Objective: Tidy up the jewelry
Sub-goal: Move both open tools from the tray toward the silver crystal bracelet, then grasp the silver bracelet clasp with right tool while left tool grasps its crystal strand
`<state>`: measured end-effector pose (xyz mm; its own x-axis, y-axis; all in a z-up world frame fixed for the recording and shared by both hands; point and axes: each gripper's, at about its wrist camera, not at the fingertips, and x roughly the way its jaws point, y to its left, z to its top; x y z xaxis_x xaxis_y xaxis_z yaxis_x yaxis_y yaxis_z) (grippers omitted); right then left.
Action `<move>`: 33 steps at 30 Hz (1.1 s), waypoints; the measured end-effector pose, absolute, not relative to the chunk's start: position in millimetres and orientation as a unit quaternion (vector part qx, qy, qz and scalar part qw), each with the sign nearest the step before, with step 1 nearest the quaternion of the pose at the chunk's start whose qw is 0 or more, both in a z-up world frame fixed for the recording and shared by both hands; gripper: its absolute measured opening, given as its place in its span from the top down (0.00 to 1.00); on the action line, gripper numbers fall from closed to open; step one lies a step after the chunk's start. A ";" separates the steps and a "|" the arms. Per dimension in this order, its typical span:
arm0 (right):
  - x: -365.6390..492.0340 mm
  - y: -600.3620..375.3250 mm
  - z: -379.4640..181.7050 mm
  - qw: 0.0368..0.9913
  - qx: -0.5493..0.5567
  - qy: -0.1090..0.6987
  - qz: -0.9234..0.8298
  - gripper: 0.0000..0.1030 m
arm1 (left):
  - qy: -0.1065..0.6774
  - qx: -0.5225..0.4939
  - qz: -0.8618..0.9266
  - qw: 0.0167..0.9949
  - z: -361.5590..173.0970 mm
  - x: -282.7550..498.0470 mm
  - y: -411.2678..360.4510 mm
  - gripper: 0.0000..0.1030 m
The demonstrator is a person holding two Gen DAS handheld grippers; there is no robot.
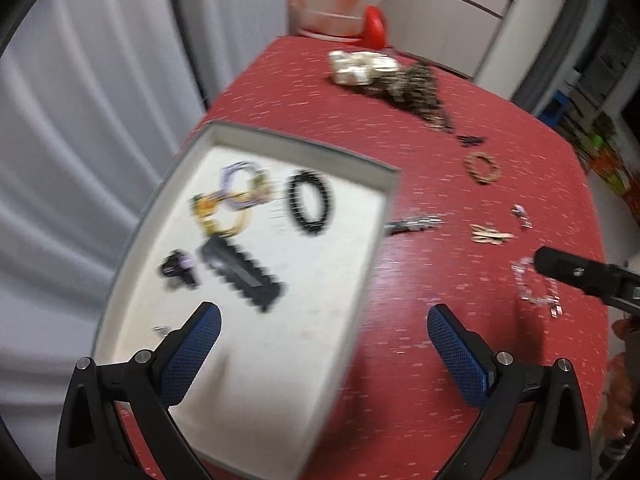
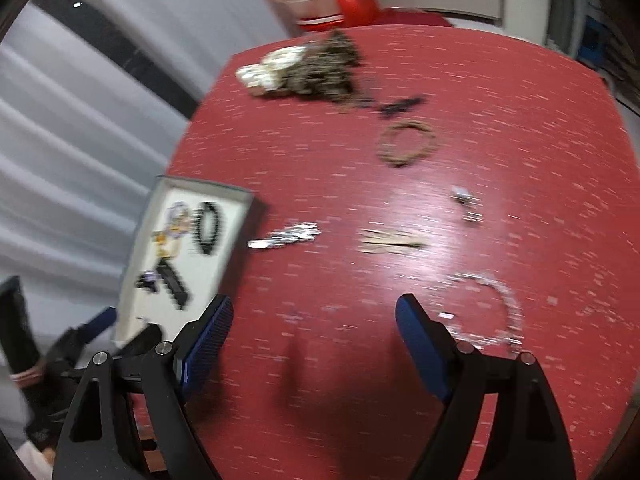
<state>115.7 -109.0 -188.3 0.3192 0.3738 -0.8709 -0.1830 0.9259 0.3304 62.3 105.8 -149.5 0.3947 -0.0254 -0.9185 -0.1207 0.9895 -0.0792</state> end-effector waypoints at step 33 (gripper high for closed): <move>189.0 -169.1 -239.1 0.825 0.015 0.553 0.116 0.27 | 0.575 -0.034 -0.029 0.817 -195.8 112.0 -5.6 0.00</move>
<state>189.0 -169.1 -239.1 0.3616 0.2082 -0.9088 -0.1745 0.9726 0.1534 112.0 -5.6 -195.8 0.3373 -0.0857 -0.9375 0.0086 0.9961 -0.0880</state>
